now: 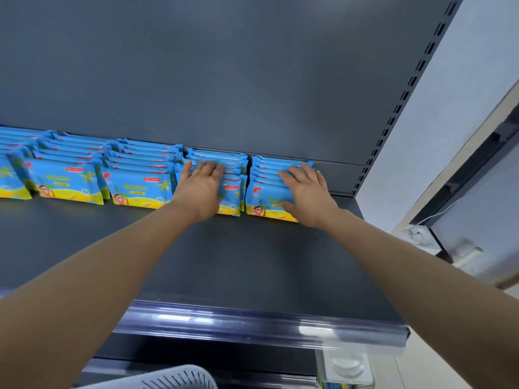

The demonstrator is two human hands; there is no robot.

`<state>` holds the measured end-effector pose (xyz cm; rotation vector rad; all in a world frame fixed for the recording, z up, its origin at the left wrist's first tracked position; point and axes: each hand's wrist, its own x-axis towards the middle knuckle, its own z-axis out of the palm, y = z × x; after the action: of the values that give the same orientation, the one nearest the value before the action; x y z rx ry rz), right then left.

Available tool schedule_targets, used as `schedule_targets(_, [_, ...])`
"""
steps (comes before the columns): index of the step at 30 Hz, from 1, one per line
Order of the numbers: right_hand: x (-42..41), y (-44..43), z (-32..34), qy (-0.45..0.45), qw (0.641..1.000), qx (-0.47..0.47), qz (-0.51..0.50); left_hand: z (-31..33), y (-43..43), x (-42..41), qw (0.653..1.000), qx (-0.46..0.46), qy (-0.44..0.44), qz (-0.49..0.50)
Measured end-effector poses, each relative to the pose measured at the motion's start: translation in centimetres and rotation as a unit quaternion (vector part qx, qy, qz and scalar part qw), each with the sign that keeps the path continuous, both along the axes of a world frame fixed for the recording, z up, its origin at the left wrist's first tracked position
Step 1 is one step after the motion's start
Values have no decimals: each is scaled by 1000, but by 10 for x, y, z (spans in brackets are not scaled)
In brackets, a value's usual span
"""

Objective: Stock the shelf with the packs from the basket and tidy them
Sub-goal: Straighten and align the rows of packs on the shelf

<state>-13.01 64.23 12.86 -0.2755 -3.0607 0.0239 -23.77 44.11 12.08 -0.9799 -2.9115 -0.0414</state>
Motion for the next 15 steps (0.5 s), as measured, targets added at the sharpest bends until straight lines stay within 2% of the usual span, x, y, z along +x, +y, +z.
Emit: schedule_targets(15, [8, -18, 11, 34, 999, -29, 7, 1, -9, 0, 1000, 9, 22, -11])
